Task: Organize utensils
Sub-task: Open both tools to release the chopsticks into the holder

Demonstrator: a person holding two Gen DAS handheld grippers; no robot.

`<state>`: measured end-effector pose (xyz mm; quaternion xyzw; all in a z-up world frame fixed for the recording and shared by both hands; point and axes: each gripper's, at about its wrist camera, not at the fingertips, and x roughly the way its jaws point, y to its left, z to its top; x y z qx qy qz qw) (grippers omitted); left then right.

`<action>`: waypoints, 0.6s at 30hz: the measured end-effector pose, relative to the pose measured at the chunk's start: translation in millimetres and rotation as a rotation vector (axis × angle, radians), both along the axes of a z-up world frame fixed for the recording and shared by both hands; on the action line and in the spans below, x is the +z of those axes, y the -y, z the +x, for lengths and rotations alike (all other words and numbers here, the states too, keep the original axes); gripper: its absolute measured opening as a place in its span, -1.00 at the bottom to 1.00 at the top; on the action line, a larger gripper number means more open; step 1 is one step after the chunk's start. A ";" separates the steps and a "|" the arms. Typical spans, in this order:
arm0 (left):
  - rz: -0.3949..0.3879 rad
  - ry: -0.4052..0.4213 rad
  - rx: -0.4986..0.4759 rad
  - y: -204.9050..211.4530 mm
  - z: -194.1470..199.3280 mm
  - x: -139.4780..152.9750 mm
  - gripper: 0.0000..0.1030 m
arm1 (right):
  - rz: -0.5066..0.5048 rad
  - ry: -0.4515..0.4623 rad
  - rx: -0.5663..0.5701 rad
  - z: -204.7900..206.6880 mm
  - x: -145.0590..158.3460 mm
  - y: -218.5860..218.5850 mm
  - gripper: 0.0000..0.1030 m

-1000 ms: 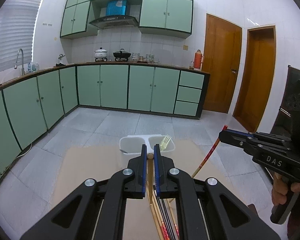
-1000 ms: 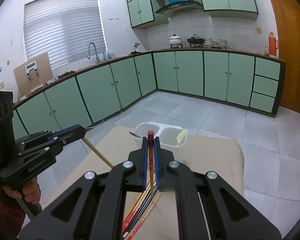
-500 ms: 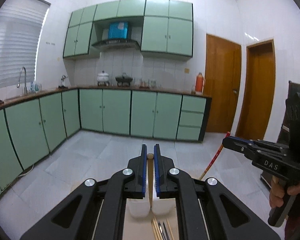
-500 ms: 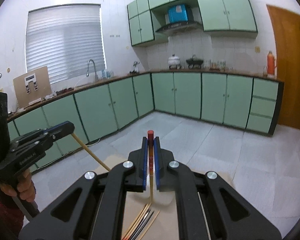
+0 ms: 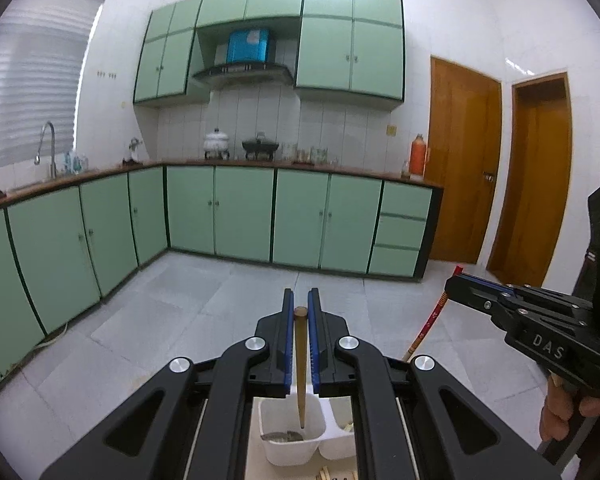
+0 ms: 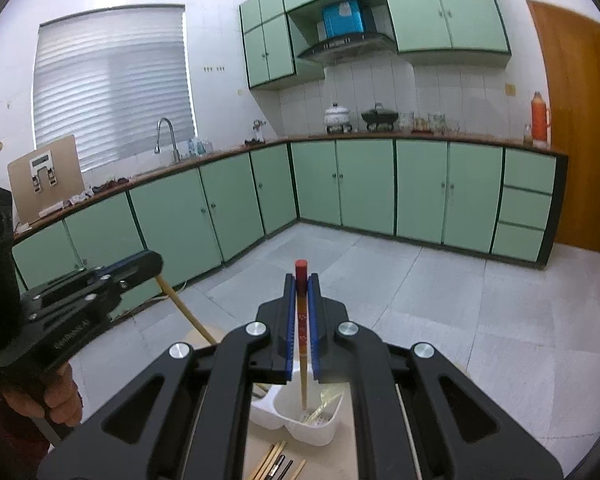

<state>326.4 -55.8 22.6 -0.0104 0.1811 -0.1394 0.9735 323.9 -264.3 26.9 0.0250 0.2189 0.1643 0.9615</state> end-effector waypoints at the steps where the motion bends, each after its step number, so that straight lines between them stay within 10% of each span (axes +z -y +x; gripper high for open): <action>1: 0.003 -0.017 -0.001 1.8 4.2 -6.7 -0.87 | -0.004 -0.013 0.001 2.6 -8.0 -1.5 -0.90; 12: 0.036 -0.137 0.009 2.1 17.3 -58.1 -0.73 | -0.021 -0.126 -0.003 2.1 -56.6 -15.9 -0.73; 18: 0.007 -0.099 0.029 -13.8 -9.9 -44.9 -0.19 | -0.001 -0.070 -0.069 -26.9 -47.4 -1.3 0.13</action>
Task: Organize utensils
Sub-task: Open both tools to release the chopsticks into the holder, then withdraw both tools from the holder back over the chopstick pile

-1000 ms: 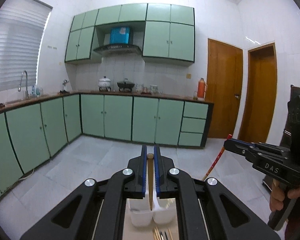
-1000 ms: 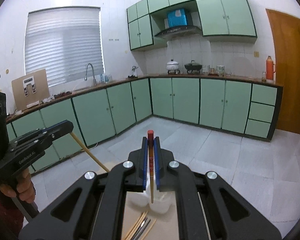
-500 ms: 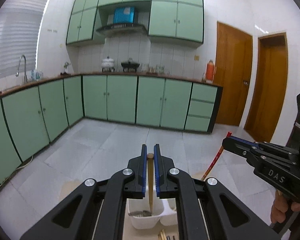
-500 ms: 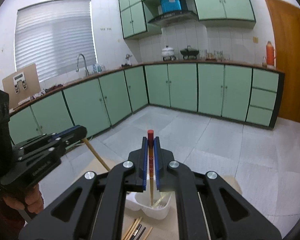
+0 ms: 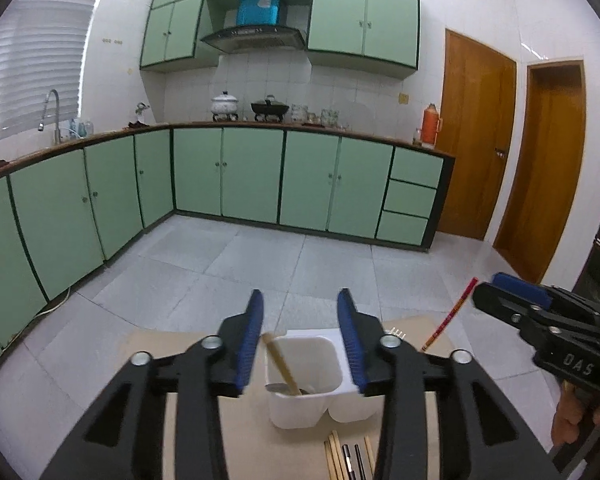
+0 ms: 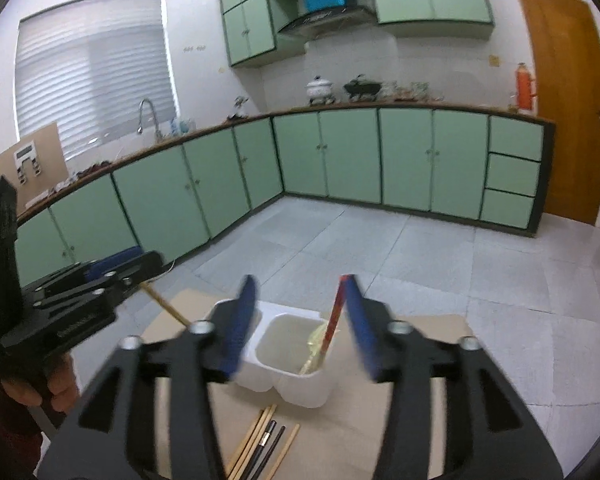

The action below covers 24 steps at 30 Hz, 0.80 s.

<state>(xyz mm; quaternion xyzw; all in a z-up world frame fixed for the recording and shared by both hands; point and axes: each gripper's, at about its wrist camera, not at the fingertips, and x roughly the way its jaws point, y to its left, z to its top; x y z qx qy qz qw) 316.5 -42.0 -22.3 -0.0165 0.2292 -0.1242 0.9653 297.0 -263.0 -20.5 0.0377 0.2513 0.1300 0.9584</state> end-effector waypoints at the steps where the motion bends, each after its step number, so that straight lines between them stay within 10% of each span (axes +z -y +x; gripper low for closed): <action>1: -0.004 0.005 0.003 -2.8 -5.6 1.9 -0.09 | 0.007 0.014 -0.020 -9.6 1.7 3.9 0.21; 9: 0.005 0.005 0.039 -19.8 -67.2 -11.4 0.39 | -0.012 0.040 -0.103 -70.0 -13.8 20.6 0.73; 24: 0.136 -0.279 0.002 -17.6 -154.6 -145.2 0.53 | -0.057 -0.239 -0.110 -169.9 -148.8 -18.3 0.78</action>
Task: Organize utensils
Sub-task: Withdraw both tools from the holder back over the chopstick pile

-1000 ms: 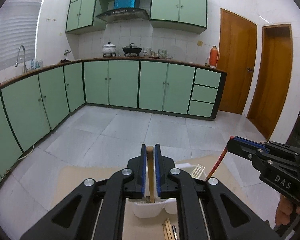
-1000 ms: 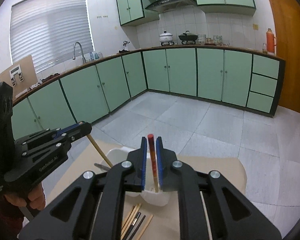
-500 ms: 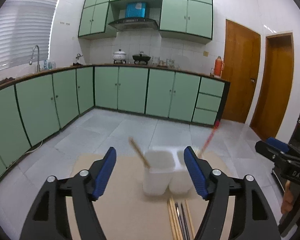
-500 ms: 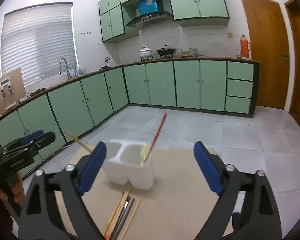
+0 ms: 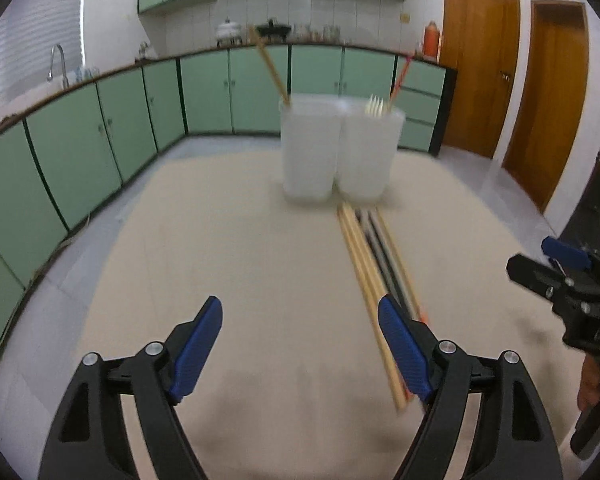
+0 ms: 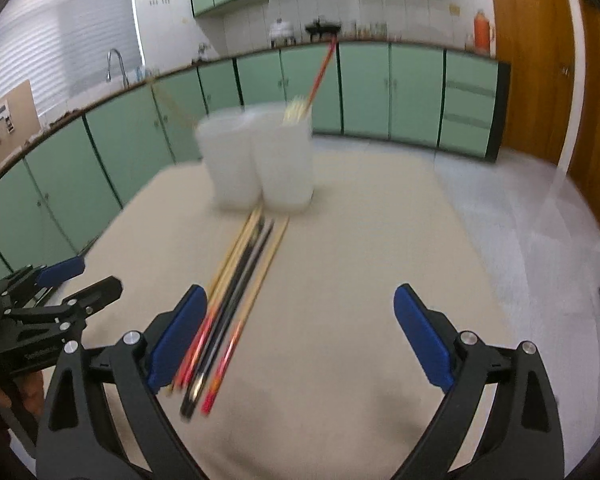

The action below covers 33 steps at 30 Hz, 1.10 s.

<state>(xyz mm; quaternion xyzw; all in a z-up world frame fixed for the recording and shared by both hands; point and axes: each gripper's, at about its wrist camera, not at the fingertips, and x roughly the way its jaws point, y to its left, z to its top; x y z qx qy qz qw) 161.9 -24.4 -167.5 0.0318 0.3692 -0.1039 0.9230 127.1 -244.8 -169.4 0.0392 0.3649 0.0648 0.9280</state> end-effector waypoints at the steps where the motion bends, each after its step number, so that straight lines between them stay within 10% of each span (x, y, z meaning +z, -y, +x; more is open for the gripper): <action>1: 0.003 -0.008 0.004 -1.4 -3.6 -5.4 0.53 | 0.005 -0.020 -0.005 -4.6 -8.1 -2.3 0.78; 33: -0.011 -0.064 0.020 -12.2 -36.7 -45.2 0.53 | -0.158 -0.087 0.011 -34.6 -53.9 -47.3 -0.05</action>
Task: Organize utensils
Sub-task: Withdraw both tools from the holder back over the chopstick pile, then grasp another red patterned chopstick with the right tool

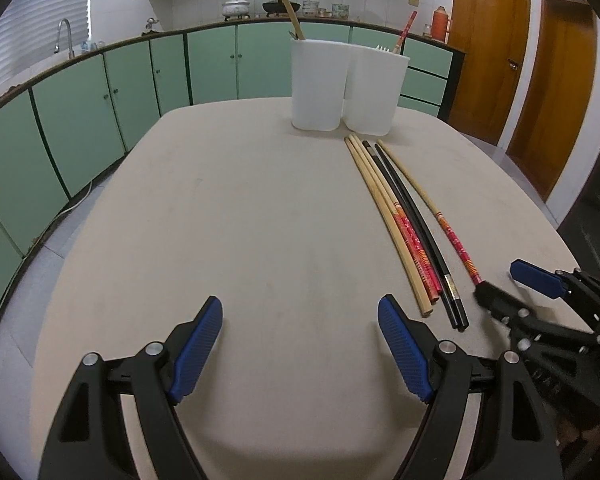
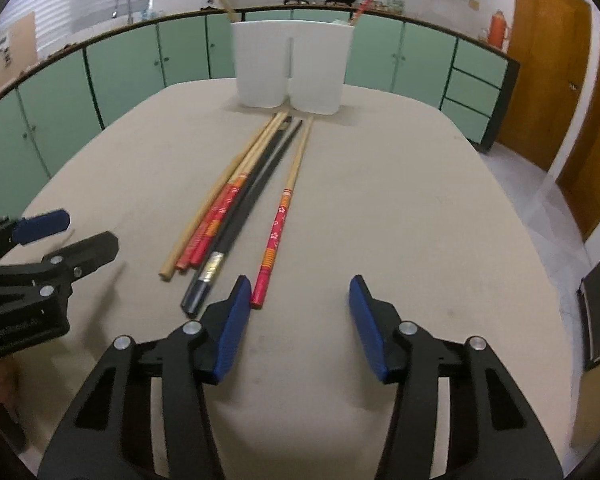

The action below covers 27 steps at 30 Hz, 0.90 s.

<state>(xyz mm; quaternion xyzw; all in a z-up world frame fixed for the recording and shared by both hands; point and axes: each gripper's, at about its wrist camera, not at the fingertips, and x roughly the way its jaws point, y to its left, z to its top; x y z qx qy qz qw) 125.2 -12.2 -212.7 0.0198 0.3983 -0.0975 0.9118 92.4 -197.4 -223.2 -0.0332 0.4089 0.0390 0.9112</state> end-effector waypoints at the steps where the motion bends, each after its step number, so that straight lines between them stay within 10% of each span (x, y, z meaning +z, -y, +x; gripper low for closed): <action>1: -0.001 -0.002 0.000 0.4 0.5 -0.3 0.53 | 0.014 -0.003 -0.004 -0.1 -0.4 2.8 -0.08; 13: -0.009 0.000 -0.042 14.5 -3.1 3.6 0.53 | 0.041 0.010 0.062 -1.2 -3.2 -6.4 -0.88; 27: 0.009 -0.043 -0.095 43.7 1.7 -5.8 0.52 | 0.113 0.000 0.025 -2.7 -2.4 16.9 -0.90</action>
